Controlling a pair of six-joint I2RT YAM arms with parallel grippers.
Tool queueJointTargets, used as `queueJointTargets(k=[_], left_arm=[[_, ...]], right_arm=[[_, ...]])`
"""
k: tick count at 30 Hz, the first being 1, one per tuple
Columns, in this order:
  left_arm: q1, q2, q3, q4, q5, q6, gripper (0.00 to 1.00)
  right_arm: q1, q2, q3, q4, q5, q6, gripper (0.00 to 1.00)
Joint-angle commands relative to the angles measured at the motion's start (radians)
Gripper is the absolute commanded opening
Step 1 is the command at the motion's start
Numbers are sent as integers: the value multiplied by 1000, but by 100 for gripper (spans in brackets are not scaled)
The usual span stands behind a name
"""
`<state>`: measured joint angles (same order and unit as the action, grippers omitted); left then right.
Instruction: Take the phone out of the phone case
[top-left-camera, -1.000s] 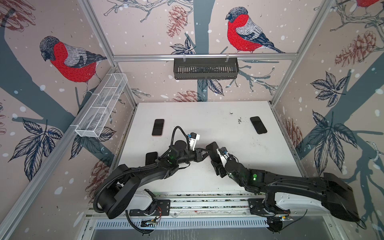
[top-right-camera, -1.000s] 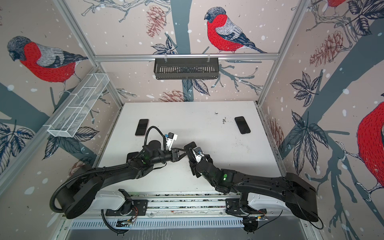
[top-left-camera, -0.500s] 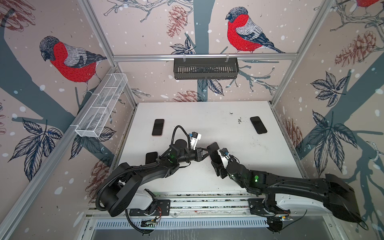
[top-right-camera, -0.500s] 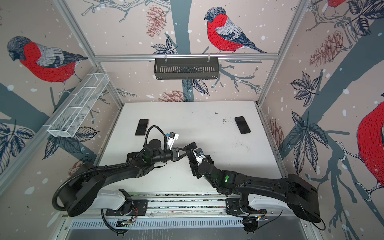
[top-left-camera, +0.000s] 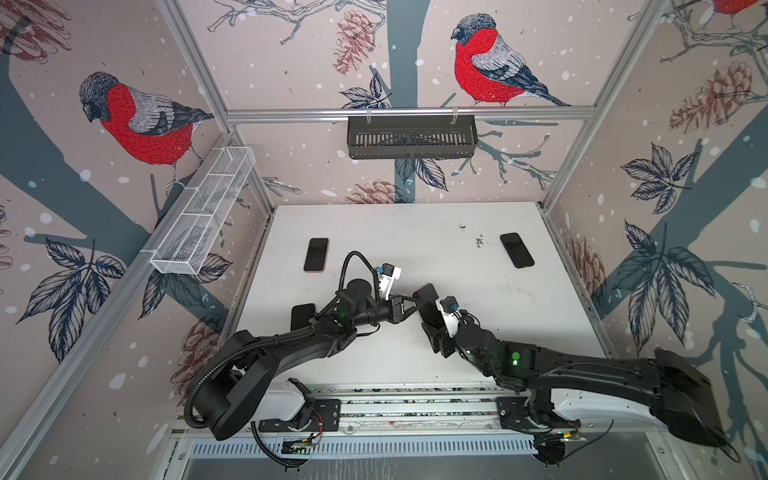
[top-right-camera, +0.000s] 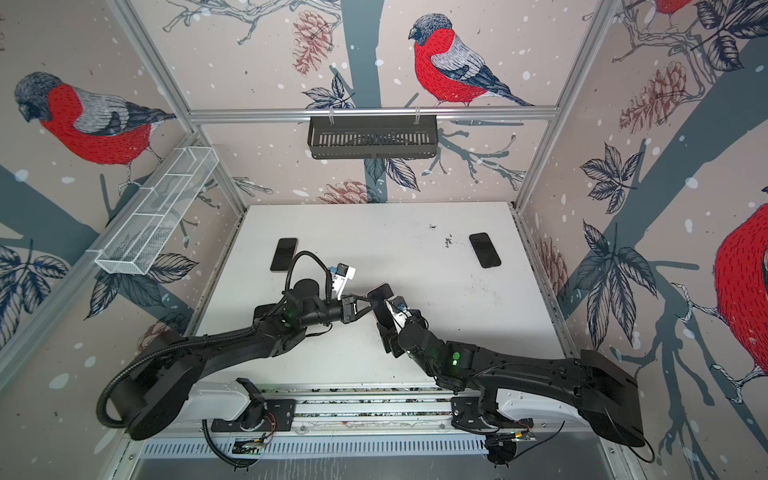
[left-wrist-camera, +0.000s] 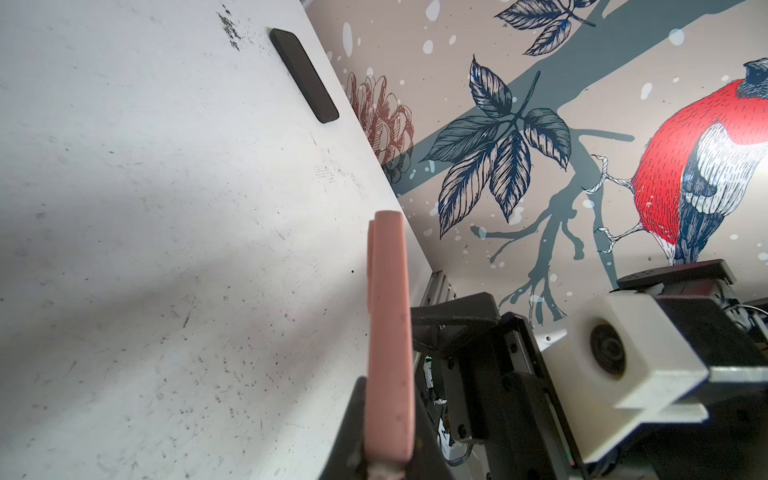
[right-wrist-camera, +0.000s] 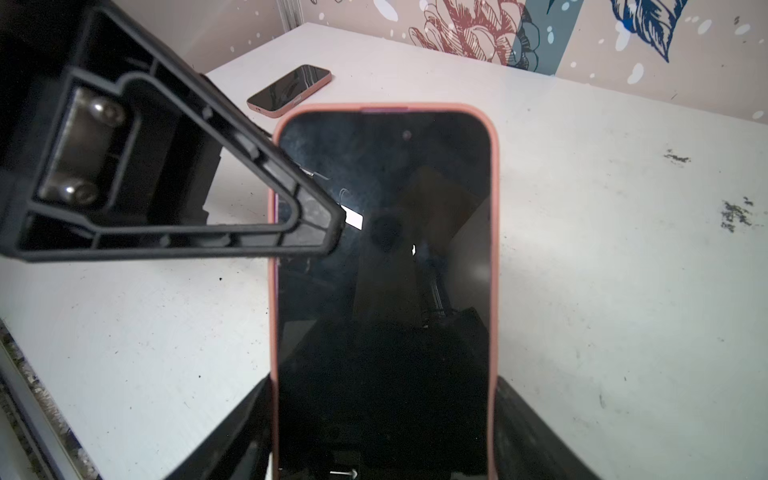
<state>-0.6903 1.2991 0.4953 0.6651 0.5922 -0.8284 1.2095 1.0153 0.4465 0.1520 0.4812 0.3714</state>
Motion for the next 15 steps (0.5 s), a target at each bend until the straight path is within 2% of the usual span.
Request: queueJointTargets(k=[1,3,5,9,12,15], left_arm=[[0,-57,31,-68,-88,65,0],[0,-99,41,-127,-128,102,0],[0,-144,55,-196,-171,140,0],[7,-237,70,-305,-271,184,0],[42,-304,44,-284,-278,143,0],[81,-358,-1,-196,-266,51,0]], right_arm=[[1,-39,34,-46,-2,35,93],[2,-69,54,-75,-43,40,99],[2,-97,77,-107,-82,37,99],[-1,-148,131,-202,-81,60,99],[-3,-201,149,-247,-88,100,99],[-9,-273,135,-244,-111,154,99]])
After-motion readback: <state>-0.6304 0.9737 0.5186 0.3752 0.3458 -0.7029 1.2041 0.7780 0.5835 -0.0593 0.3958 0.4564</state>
